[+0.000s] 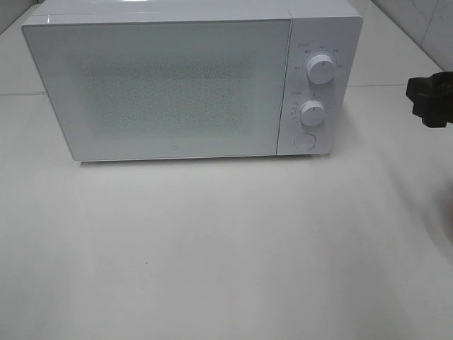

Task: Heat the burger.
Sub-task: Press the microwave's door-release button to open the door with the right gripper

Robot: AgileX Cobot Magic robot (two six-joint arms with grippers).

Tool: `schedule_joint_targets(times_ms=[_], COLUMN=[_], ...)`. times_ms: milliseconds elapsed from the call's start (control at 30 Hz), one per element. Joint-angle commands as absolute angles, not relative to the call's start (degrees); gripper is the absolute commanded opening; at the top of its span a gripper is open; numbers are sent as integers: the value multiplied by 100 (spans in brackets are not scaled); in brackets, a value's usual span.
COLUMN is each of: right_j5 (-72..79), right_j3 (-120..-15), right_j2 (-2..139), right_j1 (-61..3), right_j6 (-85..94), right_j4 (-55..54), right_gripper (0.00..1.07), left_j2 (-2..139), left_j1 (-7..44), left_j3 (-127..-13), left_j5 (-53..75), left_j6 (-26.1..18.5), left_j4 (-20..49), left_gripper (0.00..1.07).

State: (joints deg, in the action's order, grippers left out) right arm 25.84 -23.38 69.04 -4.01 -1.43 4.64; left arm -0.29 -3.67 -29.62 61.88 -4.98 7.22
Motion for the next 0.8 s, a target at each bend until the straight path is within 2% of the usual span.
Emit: schedule_joint_targets(times_ms=[33,100,233,333,400,600,667,800], right_j5=[3466,3581,3936,4016,4389,4790,5139,5460], right_j3=[-2120,-2086,-2034,-2034,-2034,-2034,-2034,-2034], right_j2=[7191,7271,7746,7832,8079,8302,8497,8663], right_j1=[-607,-682,-1261,-1381,-1874,-2372,-2871,-3277], right_j6=[46,155,963,1100,1518,1845,2149,2464], right_j4=[195,92,-779,-940,-1518,-1977,-2624,-3197], right_gripper=[76,76,76,76,76,76,76,76], left_j2=[-120,-120,-120,-120,-120,-120,-120,-120], left_j1=[-378,-378,-378,-378,-378,-378,-378,-378], left_j3=[-2968,-2968,-2968,-2968,-2968,-2968,-2968,-2968], left_j5=[6136,6136,6136,6136,6136,6136,6136,6136], left_j6=[-487,-487,-487,-487,-487,-487,-487,-487], left_j4=[773,773,773,773,773,773,773,773], left_gripper=[102,102,102,102,102,102,102,102])
